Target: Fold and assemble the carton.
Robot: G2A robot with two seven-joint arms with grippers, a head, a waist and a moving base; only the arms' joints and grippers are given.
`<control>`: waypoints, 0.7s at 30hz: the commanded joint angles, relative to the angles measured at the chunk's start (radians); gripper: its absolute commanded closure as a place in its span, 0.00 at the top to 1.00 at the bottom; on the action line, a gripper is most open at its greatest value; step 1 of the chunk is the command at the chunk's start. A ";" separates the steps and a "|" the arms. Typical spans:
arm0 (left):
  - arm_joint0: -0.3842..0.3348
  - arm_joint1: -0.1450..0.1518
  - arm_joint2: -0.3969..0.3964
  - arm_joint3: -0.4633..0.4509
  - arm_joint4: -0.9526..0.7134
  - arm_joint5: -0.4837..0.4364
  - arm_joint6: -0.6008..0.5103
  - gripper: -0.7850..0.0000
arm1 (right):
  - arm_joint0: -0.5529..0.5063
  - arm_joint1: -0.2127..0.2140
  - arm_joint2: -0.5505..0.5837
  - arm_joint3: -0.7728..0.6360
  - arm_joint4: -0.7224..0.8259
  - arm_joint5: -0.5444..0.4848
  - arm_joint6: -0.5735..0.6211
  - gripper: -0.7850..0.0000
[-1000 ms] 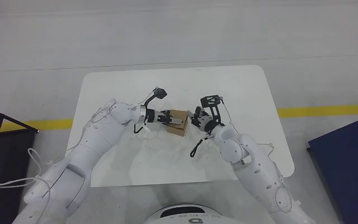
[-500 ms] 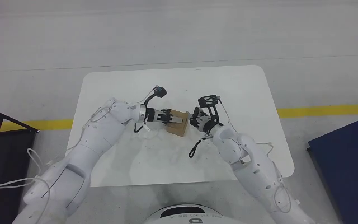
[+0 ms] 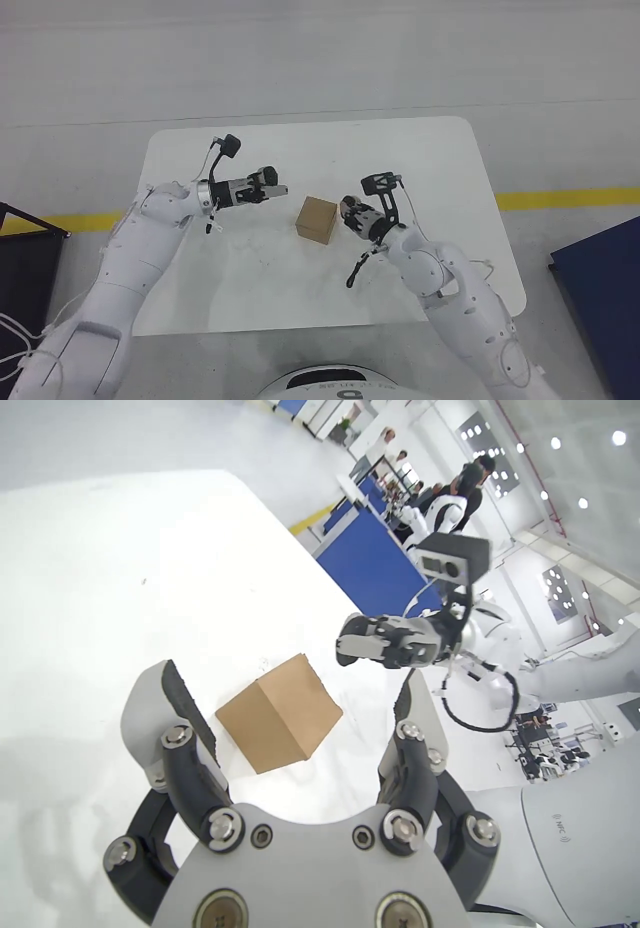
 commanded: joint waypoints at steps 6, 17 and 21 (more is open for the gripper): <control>0.006 0.002 -0.002 -0.005 -0.002 0.000 0.001 1.00 | 0.028 -0.004 -0.009 0.062 0.047 0.028 0.063 0.00; 0.006 0.002 -0.002 -0.005 -0.002 0.000 0.001 1.00 | 0.084 -0.018 -0.043 0.135 0.081 0.058 0.062 0.00; 0.006 0.002 -0.002 -0.005 -0.002 0.000 0.001 1.00 | 0.092 -0.021 -0.091 0.116 0.082 0.003 0.119 0.00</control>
